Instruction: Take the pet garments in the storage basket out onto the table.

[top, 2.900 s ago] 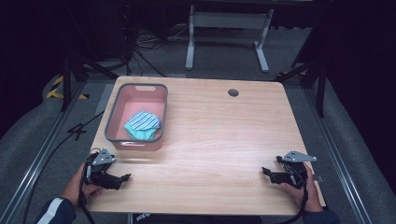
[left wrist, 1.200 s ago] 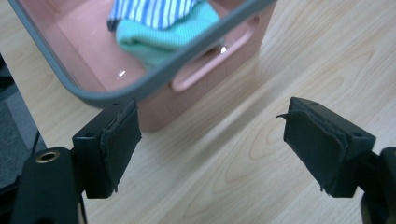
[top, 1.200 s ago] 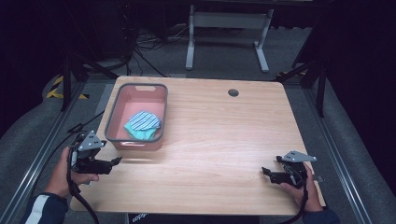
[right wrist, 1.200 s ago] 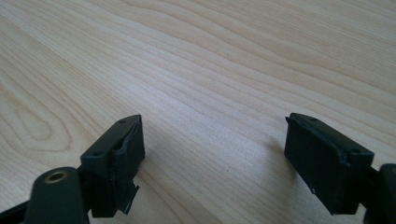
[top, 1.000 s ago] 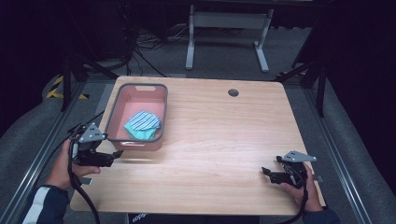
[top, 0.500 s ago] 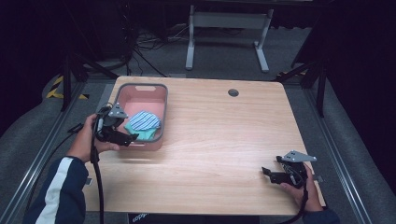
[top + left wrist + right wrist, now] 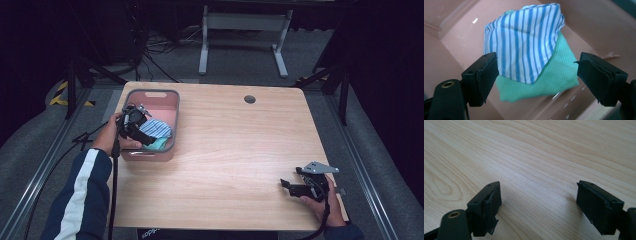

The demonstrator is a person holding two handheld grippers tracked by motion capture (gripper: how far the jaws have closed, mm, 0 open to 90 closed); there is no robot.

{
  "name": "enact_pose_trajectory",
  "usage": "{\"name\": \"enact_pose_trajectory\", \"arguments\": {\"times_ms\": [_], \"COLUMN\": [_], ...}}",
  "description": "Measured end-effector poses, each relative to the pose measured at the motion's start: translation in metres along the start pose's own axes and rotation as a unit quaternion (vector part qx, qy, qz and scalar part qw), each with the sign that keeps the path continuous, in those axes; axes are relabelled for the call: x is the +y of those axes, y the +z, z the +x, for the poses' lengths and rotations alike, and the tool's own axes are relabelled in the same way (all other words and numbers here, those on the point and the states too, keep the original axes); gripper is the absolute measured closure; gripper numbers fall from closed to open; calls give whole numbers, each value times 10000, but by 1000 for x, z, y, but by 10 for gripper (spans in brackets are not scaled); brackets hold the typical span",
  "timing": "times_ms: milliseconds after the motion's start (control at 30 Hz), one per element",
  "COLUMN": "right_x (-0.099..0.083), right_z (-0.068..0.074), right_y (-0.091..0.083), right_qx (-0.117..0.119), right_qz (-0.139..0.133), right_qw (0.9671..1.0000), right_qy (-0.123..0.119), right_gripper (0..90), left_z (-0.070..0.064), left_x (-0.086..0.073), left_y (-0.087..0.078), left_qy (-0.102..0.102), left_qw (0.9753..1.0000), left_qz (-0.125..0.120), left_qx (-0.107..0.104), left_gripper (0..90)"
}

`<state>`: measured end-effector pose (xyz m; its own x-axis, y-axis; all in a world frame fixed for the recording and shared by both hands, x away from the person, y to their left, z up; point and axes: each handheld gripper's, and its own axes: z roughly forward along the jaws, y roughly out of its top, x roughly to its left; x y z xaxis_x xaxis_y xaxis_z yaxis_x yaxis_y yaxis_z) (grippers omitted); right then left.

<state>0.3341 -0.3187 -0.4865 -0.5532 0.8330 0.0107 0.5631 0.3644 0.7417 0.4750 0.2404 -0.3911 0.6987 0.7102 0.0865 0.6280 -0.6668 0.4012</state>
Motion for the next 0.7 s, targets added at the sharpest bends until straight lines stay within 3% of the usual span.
{"name": "enact_pose_trajectory", "arguments": {"times_ms": [133,200,367,567,700], "right_x": [0,0,0,0,0], "right_z": [0,0,0,0,0], "right_y": [0,0,0,0,0], "right_qx": [0,0,0,-1,0], "right_qz": [-2,-2,-2,1,0], "right_qw": [10000,10000,10000,10000,10000], "right_qy": [3,3,4,-1,-2], "right_gripper": [205,205,205,205,206], "left_z": [3,7,12,14,12], "left_x": [6,10,17,20,23], "left_y": [11,18,29,49,55], "left_qy": [76,3,-44,-13,0], "left_qw": [9998,9996,9986,9943,9925], "left_qz": [173,265,527,1068,1224], "left_qx": [58,-98,-24,35,26], "left_gripper": [171,174,175,177,196]}}
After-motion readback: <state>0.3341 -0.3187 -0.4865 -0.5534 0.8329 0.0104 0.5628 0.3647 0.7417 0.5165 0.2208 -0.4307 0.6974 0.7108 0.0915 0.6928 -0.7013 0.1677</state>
